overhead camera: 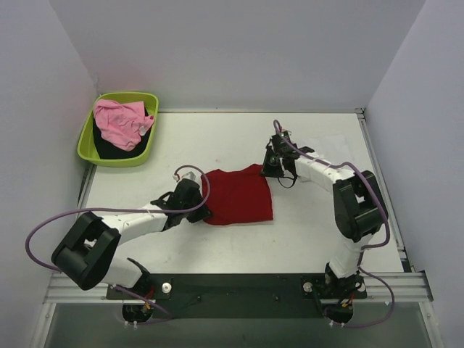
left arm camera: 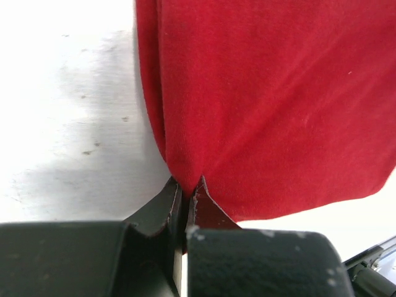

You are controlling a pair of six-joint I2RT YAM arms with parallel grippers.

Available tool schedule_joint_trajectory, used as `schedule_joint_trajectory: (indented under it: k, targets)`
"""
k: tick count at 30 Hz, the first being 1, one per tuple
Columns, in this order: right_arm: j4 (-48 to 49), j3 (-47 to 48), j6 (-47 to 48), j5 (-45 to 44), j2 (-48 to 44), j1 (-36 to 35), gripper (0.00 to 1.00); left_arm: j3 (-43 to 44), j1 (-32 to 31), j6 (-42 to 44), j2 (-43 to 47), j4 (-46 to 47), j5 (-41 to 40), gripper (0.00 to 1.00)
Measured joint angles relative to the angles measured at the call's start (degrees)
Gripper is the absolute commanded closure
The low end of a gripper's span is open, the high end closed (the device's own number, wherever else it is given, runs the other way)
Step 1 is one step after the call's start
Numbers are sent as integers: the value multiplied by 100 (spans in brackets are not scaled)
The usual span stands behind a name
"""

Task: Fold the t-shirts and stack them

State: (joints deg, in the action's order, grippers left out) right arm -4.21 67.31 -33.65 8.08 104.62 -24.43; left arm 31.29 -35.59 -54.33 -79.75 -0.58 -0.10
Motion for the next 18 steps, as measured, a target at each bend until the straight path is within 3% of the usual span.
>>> schedule_joint_trajectory:
  k: [11, 18]
  targets:
    - [-551, 702, 144, 146, -577, 780, 100, 1843, -256, 295, -586, -664, -142, 100]
    - [-870, 1228, 229, 229, -592, 1370, 100, 3220, -446, 435, -1467, -929, -138, 100]
